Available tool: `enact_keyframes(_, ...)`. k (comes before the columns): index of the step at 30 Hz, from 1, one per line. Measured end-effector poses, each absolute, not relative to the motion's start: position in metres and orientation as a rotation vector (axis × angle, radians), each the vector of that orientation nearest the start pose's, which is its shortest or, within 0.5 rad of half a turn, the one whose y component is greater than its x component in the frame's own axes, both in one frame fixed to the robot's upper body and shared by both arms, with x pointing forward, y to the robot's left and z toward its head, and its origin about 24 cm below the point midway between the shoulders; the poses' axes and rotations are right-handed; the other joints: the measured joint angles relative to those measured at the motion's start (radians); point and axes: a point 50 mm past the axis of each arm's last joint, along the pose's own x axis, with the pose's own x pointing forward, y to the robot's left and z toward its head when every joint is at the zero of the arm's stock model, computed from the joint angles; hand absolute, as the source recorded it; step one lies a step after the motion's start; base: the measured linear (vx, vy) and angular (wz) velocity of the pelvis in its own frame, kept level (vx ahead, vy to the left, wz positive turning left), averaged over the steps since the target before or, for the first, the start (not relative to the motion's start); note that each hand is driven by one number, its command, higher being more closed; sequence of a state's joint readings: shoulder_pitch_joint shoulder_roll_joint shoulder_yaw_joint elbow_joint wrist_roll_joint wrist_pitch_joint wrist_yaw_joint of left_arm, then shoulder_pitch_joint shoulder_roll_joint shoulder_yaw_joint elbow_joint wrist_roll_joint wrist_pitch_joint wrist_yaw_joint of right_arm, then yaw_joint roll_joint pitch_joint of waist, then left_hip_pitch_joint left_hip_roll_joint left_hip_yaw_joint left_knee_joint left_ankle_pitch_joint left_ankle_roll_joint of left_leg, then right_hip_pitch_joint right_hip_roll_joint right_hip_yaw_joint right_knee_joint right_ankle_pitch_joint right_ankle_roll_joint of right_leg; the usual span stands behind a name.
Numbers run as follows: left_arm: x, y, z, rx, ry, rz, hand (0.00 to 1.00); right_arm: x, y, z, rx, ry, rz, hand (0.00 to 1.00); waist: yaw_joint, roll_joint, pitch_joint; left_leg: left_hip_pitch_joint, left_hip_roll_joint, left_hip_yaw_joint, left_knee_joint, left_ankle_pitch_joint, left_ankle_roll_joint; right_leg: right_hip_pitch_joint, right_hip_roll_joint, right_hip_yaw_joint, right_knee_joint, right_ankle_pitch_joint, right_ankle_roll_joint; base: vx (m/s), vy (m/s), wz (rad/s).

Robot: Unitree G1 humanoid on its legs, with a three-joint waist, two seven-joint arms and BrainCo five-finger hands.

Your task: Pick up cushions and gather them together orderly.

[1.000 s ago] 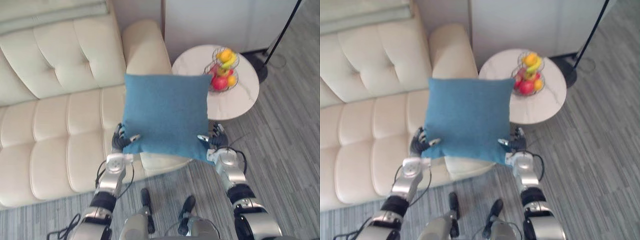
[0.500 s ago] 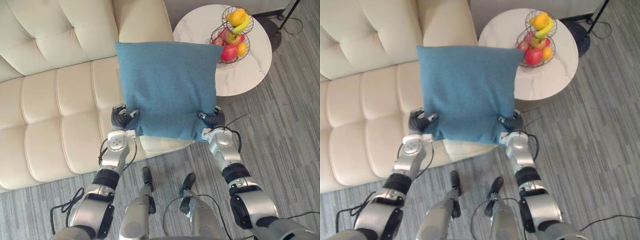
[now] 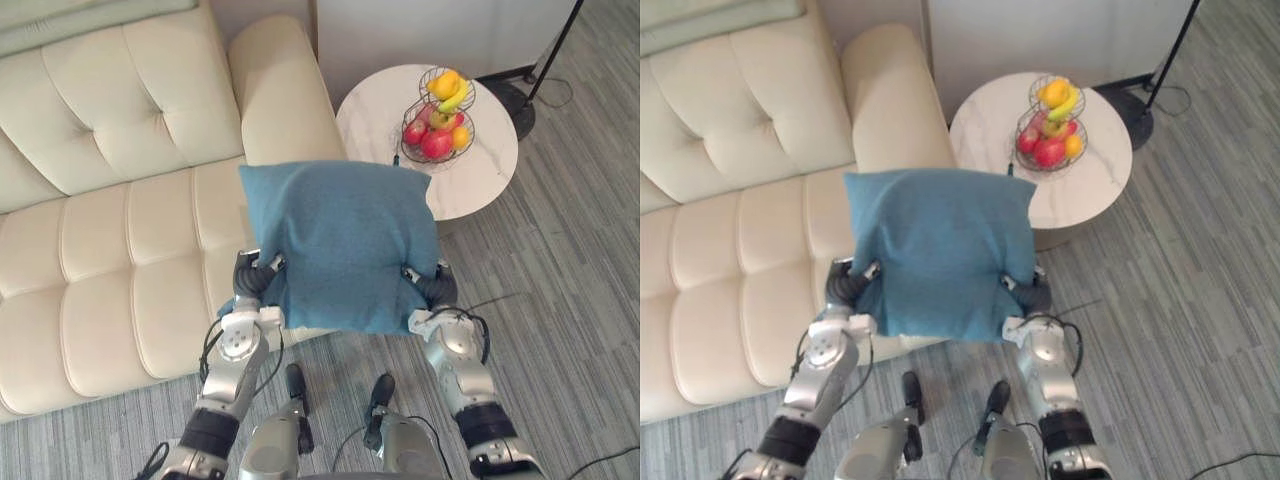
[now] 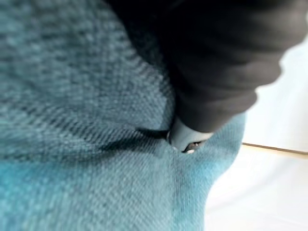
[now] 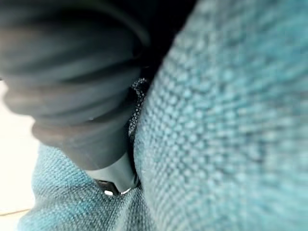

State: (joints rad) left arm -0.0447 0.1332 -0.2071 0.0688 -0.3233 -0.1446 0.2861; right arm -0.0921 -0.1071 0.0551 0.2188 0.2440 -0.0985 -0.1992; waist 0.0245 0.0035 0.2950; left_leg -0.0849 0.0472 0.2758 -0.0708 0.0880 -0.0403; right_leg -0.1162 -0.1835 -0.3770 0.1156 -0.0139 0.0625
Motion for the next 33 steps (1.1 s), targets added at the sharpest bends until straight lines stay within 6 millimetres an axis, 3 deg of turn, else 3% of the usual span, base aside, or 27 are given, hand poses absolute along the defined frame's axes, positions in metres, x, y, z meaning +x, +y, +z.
enact_keyframes(1, 0.251, 0.138, 0.035, -0.212, -0.011, 0.085, 1.00, 0.259, -0.168, 0.016, 0.117, 0.072, -0.165, 1.00, -0.003, 0.000, -0.021, 0.015, -0.003, -0.025, -0.008, -0.003, 0.002, 0.017, 0.006, 0.079, 0.007, -0.018, 0.009, -0.02, 0.040, 0.26)
enact_keyframes(4, 0.238, 0.138, 0.032, -0.230, 0.003, 0.095, 1.00, 0.252, -0.166, 0.011, 0.116, 0.090, -0.160, 1.00, 0.001, 0.007, -0.042, 0.034, -0.001, -0.044, -0.025, -0.006, -0.002, 0.032, 0.011, 0.079, 0.019, -0.033, 0.014, -0.04, 0.013, 0.19)
enact_keyframes(7, 0.226, 0.133, 0.028, -0.269, 0.021, 0.098, 1.00, 0.234, -0.168, 0.006, 0.117, 0.104, -0.167, 1.00, -0.003, 0.041, -0.074, 0.018, -0.002, -0.124, -0.029, 0.012, -0.007, 0.071, 0.014, 0.017, 0.014, -0.050, 0.016, -0.03, -0.021, 0.71)
enact_keyframes(10, 0.225, 0.129, 0.028, -0.300, 0.023, 0.089, 1.00, 0.231, -0.170, 0.006, 0.110, 0.101, -0.169, 1.00, -0.008, 0.075, -0.104, -0.024, 0.000, -0.179, -0.034, 0.020, -0.007, 0.083, 0.015, -0.077, 0.023, -0.065, 0.014, -0.04, -0.043, 1.00)
enact_keyframes(13, 0.226, 0.126, 0.032, -0.346, 0.014, 0.091, 1.00, 0.236, -0.171, 0.014, 0.076, 0.069, -0.166, 1.00, -0.008, 0.099, -0.126, -0.076, 0.043, 0.006, 0.028, -0.064, 0.016, 0.084, -0.014, -0.157, 0.025, -0.052, 0.001, 0.00, 0.015, 0.89)
enact_keyframes(14, 0.226, 0.125, 0.033, -0.352, 0.008, 0.094, 1.00, 0.241, -0.170, 0.019, 0.066, 0.048, -0.162, 1.00, -0.007, 0.102, -0.128, -0.091, 0.077, 0.116, 0.079, -0.085, 0.043, 0.084, -0.029, -0.166, 0.037, -0.055, 0.004, 0.04, 0.082, 0.64)
enact_keyframes(16, 0.225, 0.126, 0.032, -0.357, 0.011, 0.095, 1.00, 0.247, -0.172, 0.025, 0.054, 0.024, -0.156, 1.00, -0.013, 0.123, -0.143, -0.092, 0.114, 0.224, 0.108, -0.019, 0.064, 0.093, -0.031, -0.172, 0.072, -0.078, 0.021, 0.02, 0.068, 0.46)
enact_keyframes(19, 0.227, 0.123, 0.035, -0.374, -0.002, 0.081, 1.00, 0.249, -0.175, 0.028, 0.046, 0.006, -0.167, 1.00, -0.037, 0.105, -0.190, -0.091, 0.095, 0.323, 0.092, -0.068, 0.044, 0.125, -0.062, -0.240, 0.030, -0.069, 0.049, 0.05, 0.123, 0.72)
enact_keyframes(21, 0.230, 0.116, 0.038, -0.378, -0.011, 0.049, 1.00, 0.251, -0.181, 0.031, 0.049, -0.005, -0.198, 1.00, -0.029, 0.100, -0.199, -0.096, 0.086, 0.342, 0.086, 0.002, 0.063, 0.147, -0.070, -0.273, 0.004, -0.052, 0.061, 0.06, 0.104, 0.59)
enact_keyframes(23, 0.229, 0.115, 0.034, -0.372, 0.007, 0.043, 1.00, 0.250, -0.182, 0.030, 0.049, -0.002, -0.213, 1.00, -0.032, 0.086, -0.208, -0.101, 0.062, 0.320, 0.100, -0.008, 0.072, 0.154, -0.100, -0.278, 0.022, -0.050, 0.064, 0.07, 0.141, 0.42)
enact_keyframes(27, 0.228, 0.116, 0.020, -0.362, 0.067, 0.047, 1.00, 0.250, -0.182, 0.024, 0.024, 0.023, -0.224, 1.00, -0.031, 0.073, -0.204, -0.119, 0.042, 0.288, 0.231, -0.125, 0.095, 0.102, -0.220, -0.245, 0.271, -0.050, 0.055, 0.09, 0.206, 0.29)
enact_keyframes(28, 0.227, 0.118, 0.018, -0.348, 0.074, 0.044, 1.00, 0.250, -0.180, 0.020, 0.027, 0.040, -0.224, 1.00, -0.029, 0.061, -0.196, -0.106, 0.027, 0.287, 0.247, -0.160, 0.100, 0.051, -0.270, -0.203, 0.401, -0.036, -0.030, 0.09, 0.231, 0.06)
enact_keyframes(29, 0.224, 0.121, 0.015, -0.332, 0.085, 0.040, 1.00, 0.249, -0.178, 0.014, 0.032, 0.067, -0.222, 1.00, -0.029, 0.060, -0.194, -0.088, 0.020, 0.281, 0.247, -0.183, 0.114, -0.012, -0.284, -0.122, 0.503, -0.024, -0.076, 0.10, 0.219, 0.09)
enact_keyframes(30, 0.223, 0.124, 0.014, -0.322, 0.093, 0.039, 1.00, 0.248, -0.177, 0.010, 0.037, 0.085, -0.221, 1.00, -0.034, 0.059, -0.193, -0.081, 0.017, 0.264, 0.245, -0.190, 0.116, -0.034, -0.267, -0.075, 0.541, -0.051, -0.062, 0.16, 0.208, 0.39)
enact_keyframes(31, 0.220, 0.127, 0.010, -0.307, 0.112, 0.040, 1.00, 0.245, -0.174, 0.004, 0.054, 0.108, -0.215, 1.00, -0.047, 0.053, -0.189, -0.046, 0.000, 0.232, 0.204, -0.192, 0.119, -0.082, -0.182, 0.023, 0.586, -0.140, -0.015, 0.15, 0.138, 0.47)
enact_keyframes(33, 0.218, 0.129, 0.008, -0.299, 0.123, 0.042, 1.00, 0.244, -0.172, 0.004, 0.058, 0.111, -0.206, 1.00, -0.053, 0.043, -0.181, -0.010, -0.020, 0.223, 0.161, -0.190, 0.116, -0.111, -0.121, 0.053, 0.573, -0.184, -0.011, 0.14, 0.114, 0.39)
